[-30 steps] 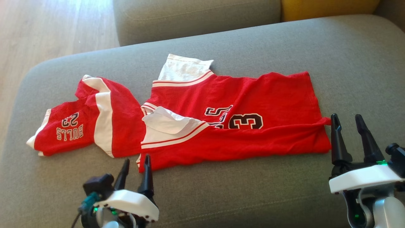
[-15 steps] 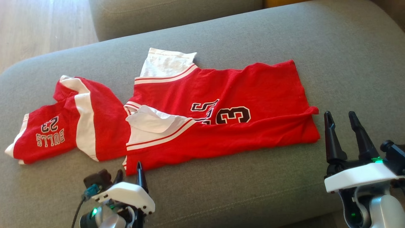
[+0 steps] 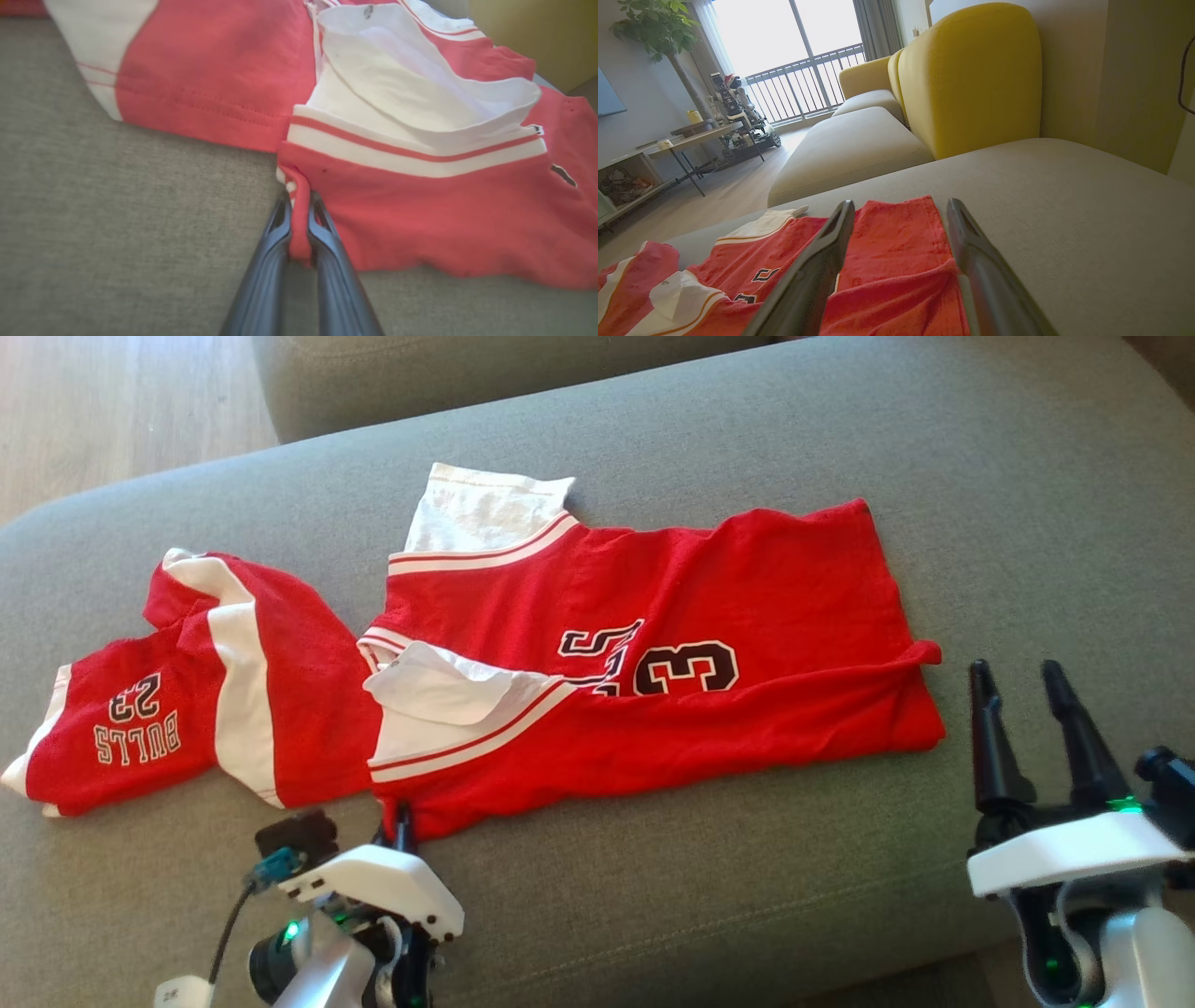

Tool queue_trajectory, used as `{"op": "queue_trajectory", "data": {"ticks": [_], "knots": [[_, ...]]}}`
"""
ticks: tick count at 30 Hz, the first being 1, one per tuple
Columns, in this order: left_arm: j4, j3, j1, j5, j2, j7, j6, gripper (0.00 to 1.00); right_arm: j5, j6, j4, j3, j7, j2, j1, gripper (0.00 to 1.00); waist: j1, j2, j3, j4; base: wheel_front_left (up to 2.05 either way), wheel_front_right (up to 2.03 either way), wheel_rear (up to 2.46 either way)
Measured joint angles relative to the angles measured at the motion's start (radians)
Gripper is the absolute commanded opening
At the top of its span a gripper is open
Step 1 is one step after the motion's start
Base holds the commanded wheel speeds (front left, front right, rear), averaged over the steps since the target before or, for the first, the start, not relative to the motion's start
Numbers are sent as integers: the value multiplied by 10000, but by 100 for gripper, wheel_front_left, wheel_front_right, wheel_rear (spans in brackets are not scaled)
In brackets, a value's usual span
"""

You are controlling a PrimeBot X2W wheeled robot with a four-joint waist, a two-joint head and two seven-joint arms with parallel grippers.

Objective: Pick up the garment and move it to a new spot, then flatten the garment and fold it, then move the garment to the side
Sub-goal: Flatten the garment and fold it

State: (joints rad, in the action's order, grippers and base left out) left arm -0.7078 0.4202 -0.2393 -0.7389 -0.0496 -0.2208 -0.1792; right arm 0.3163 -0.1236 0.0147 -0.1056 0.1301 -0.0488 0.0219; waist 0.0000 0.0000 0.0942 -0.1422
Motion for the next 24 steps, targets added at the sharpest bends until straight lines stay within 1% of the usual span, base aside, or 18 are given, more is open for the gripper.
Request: {"op": "queue_trajectory", "data": {"ticks": [3, 5, 7, 10, 14, 20, 24], "knots": [[-40, 303, -93, -29, 12, 6, 136, 0, -211, 0, 326, -274, -136, 8, 136, 100, 0, 0, 69, 37, 0, 0, 0], [-36, 405, -136, 27, 10, -12, 167, 0, 2, 0, 773, -274, -251, 13, 278, 100, 0, 0, 95, 79, 0, 0, 0], [-13, 531, -171, 176, 12, -19, 209, 0, 742, 0, 1371, -430, -349, 50, 465, 100, 0, 0, 86, 159, 0, 0, 0], [119, 616, -162, 265, 13, -58, 209, 0, 1639, 0, 2477, -1009, -387, 59, 788, 100, 0, 0, 38, 309, 0, 0, 0], [449, 767, -59, 428, 13, -105, 192, 0, 2134, 0, 4033, -1513, -426, 59, 1202, 100, 0, 0, -46, 537, 0, 0, 0], [907, 836, 76, 500, 13, -186, 117, 0, 2685, 0, 5611, -1419, -332, 61, 2099, 100, 0, 0, -28, 768, 0, 0, 0], [1114, 903, 77, 522, 13, -184, 104, 0, 2725, 0, 6776, -1429, -219, 58, 2742, 100, 0, 0, 129, 836, 0, 0, 0]]}}
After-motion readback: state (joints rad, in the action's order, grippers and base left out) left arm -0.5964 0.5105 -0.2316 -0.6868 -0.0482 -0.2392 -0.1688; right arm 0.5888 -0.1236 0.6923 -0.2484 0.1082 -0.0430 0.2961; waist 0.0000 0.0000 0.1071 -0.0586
